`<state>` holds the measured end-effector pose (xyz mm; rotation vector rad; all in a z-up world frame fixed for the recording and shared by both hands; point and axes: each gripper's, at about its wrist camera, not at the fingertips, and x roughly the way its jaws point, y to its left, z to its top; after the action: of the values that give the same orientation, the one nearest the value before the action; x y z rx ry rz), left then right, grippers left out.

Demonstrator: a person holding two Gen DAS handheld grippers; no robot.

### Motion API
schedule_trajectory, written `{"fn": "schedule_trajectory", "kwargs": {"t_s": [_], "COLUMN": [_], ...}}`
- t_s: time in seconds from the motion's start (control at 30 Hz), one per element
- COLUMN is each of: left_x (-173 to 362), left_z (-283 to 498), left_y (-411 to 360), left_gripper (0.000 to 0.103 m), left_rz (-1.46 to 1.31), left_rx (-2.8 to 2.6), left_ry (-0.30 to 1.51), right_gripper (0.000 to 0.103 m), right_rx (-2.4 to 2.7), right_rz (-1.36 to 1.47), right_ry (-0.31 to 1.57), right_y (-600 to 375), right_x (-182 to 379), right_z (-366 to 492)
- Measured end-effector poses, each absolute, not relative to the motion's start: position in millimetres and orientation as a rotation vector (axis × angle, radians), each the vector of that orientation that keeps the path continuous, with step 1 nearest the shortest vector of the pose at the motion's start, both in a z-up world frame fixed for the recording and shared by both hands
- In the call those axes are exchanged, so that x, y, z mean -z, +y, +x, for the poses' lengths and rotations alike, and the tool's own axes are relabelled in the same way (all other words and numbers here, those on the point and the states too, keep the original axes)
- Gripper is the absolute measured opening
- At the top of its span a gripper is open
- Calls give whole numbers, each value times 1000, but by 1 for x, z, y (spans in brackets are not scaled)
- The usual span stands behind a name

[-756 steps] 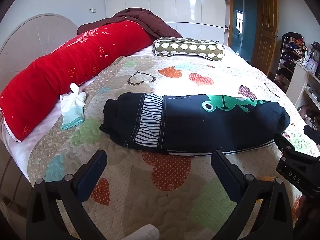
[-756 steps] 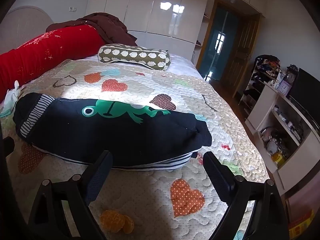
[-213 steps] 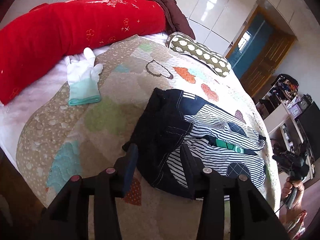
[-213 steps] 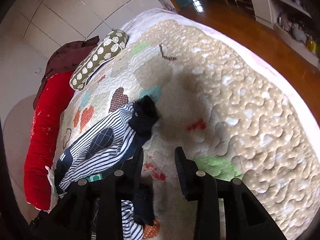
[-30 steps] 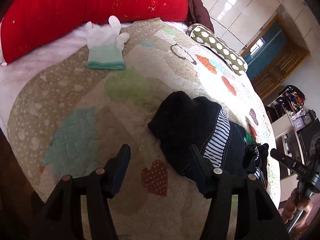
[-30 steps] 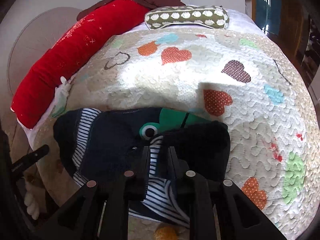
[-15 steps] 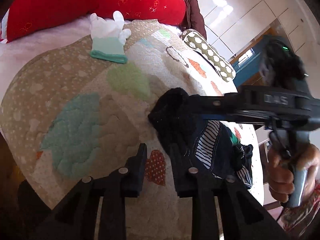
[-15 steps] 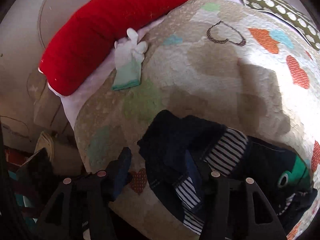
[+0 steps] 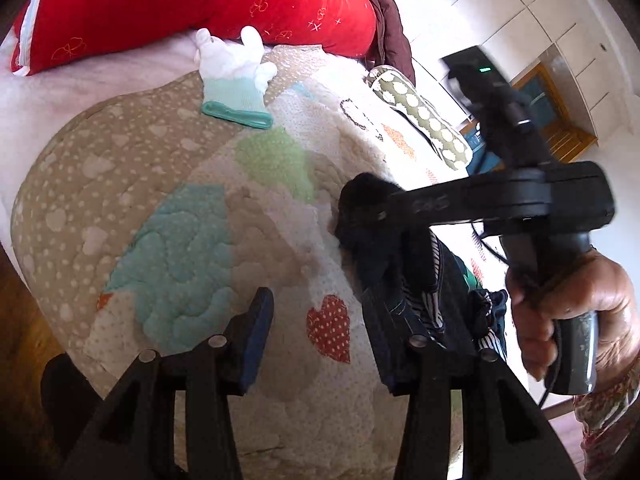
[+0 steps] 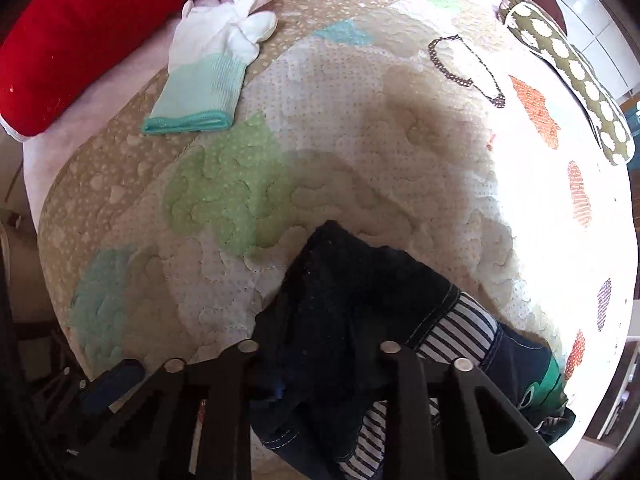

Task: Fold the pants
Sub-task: 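Lift the pants' end with both tools and fold it over onto the rest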

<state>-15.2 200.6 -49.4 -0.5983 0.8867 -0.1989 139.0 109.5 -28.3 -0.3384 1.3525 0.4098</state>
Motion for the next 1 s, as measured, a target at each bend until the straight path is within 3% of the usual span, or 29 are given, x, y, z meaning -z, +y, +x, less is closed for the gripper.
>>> {"fn": "schedule_trajectory", "kwargs": {"t_s": [0.1,0.17,0.27,0.3,0.37,0.4,0.53,0.63,0.8,0.9,1.0], "left_x": [44,39,32,30,24,20,2,-5,-2,-4,-2], "left_z": [-10,-4,10,13,22,25,23,17,23,29,36], "left_y": [186,168,135,125,102,92,53,36,31,24,15], "left_gripper": [45,57,58,53,24,23,23,29,35,36,37], "left_rz": [-550,-493,-440,-428,-416,-417,-353,-321,-298,-286,-259], "left_rx": [216,234,306,335,398,429,496,532,481,446,422], "left_ry": [879,866,858,862,889,900,898,897,933,949,961], "right_gripper": [21,21,21,21,21,21,21,21,21,33,33], "right_rx": [-441,-455,-466,-464,-448,-444,-416,-368,-245,-115,-117], "right_rz": [-236,-167,-40,-10,41,71,213,326,489,527,621], "right_ry": [1313,1285,1246,1229,1198,1184,1140,1121,1146,1205,1105], "right_y": [85,63,26,14,-9,-24,-88,-144,-231,-271,-302], "right_x": [6,-8,-26,-32,-43,-48,-58,-51,-7,19,9], "right_z": [132,126,120,117,109,106,92,78,62,52,31]}}
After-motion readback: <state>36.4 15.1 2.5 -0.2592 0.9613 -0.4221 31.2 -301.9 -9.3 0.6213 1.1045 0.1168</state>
